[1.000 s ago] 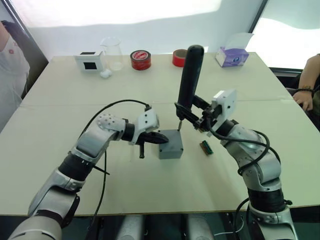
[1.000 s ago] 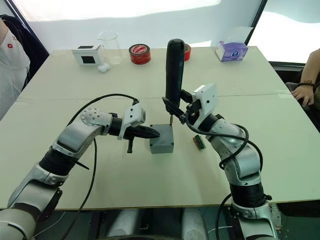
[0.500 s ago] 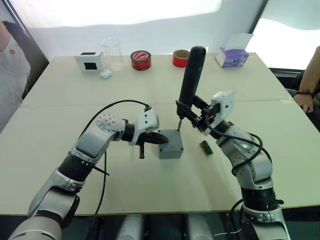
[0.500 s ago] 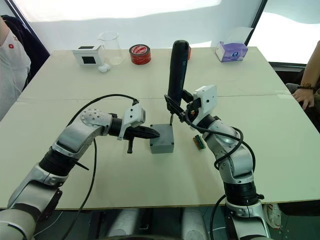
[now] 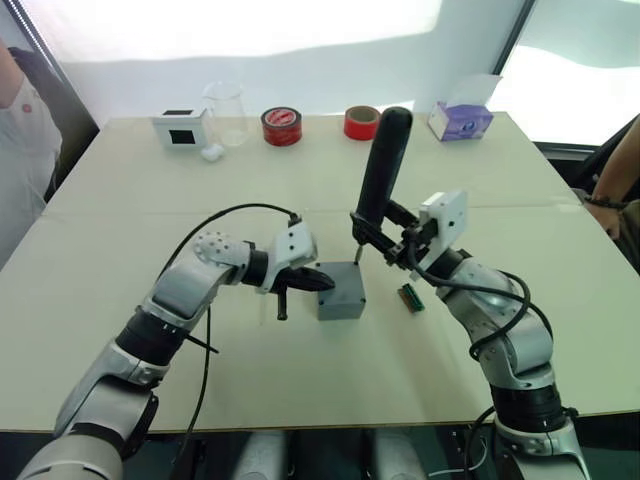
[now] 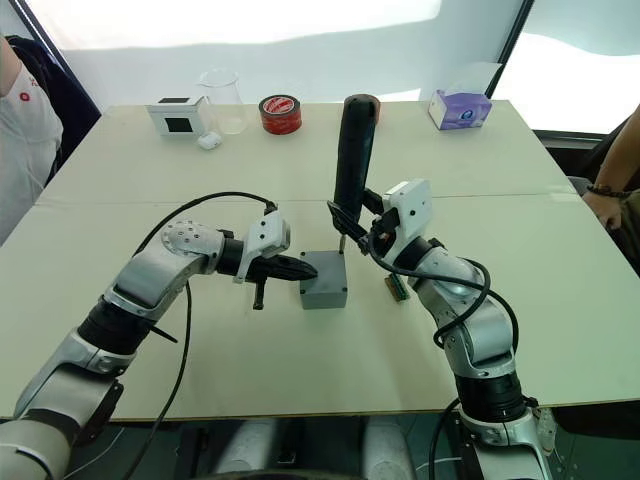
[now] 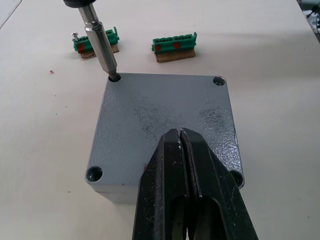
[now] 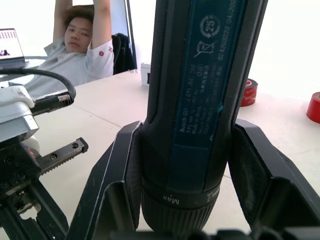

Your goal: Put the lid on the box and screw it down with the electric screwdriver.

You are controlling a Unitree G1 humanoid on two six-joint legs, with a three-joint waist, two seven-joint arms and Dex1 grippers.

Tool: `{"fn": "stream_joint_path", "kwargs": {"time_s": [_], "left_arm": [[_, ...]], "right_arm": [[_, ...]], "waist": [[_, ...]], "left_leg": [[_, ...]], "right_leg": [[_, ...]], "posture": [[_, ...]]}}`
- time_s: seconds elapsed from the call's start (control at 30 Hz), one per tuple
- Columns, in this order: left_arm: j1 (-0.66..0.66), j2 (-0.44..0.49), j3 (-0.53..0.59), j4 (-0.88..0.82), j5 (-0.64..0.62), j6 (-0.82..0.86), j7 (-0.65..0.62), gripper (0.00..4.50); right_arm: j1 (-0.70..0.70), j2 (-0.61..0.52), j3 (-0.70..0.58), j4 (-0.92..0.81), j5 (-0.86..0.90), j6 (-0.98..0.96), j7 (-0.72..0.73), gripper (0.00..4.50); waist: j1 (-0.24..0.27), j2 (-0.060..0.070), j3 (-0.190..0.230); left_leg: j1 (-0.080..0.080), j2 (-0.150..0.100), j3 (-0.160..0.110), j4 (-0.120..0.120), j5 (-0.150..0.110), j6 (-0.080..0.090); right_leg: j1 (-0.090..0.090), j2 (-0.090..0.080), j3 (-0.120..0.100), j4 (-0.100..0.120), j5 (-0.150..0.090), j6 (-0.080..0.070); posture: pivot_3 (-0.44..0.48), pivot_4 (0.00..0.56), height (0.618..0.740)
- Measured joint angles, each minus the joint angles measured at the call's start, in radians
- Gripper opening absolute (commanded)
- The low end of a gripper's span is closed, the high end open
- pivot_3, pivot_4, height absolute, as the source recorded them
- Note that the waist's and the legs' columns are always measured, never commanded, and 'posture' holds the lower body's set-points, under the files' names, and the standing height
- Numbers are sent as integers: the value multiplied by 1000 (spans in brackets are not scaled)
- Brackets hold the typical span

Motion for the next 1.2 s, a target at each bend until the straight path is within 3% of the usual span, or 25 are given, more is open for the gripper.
{"fn": "stream_joint_path", "kwargs": {"time_s": [1.2], "left_arm": [[16, -2, 0, 5, 23, -24, -12, 0]], "right_arm": [[16, 18, 14, 1, -34, -19, -15, 1855]], "waist": [[4, -2, -10]], "left_leg": [[4, 0, -1, -2, -1, 1]], "right_leg": [[2, -2, -1, -4, -2, -4]], "posture": [[0, 150, 740]]}}
